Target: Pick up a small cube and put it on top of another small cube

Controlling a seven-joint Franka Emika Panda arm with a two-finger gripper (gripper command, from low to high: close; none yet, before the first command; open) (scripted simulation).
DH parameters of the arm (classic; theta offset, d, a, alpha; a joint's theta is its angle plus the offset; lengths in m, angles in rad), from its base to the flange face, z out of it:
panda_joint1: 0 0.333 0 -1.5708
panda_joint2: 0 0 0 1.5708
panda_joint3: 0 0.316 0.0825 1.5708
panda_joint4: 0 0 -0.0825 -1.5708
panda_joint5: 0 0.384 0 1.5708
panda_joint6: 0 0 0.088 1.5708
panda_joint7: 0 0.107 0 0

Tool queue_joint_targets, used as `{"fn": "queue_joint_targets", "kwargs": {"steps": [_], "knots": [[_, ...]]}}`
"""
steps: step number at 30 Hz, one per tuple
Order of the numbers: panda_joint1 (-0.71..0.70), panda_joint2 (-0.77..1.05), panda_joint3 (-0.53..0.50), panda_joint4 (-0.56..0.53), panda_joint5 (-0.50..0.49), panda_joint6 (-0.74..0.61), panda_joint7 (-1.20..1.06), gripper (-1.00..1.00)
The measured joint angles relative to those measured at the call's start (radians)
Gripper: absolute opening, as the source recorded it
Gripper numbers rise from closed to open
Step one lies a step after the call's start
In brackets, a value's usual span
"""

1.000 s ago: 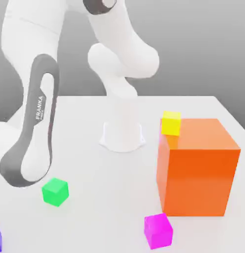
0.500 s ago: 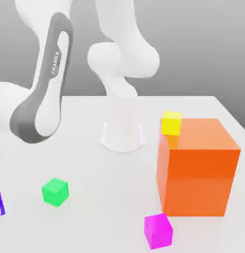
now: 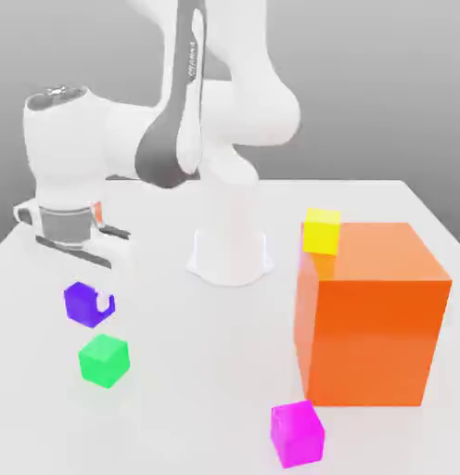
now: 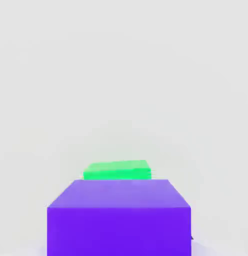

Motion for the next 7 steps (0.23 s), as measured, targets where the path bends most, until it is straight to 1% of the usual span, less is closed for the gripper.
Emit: {"fn": "queue_joint_targets", "kwargs": {"steps": [2,4,5,7], "knots": [[0.013,0.063,0.001,0.0,0.046,0.061,-0.035,-1.0],[-0.004,0.131,0.028,0.002,0.095,0.125,-0.069,-1.0],[-0.009,0.151,0.036,0.002,0.112,0.143,-0.081,1.0],[-0.009,0.151,0.036,0.002,0.112,0.143,-0.081,1.0]]}}
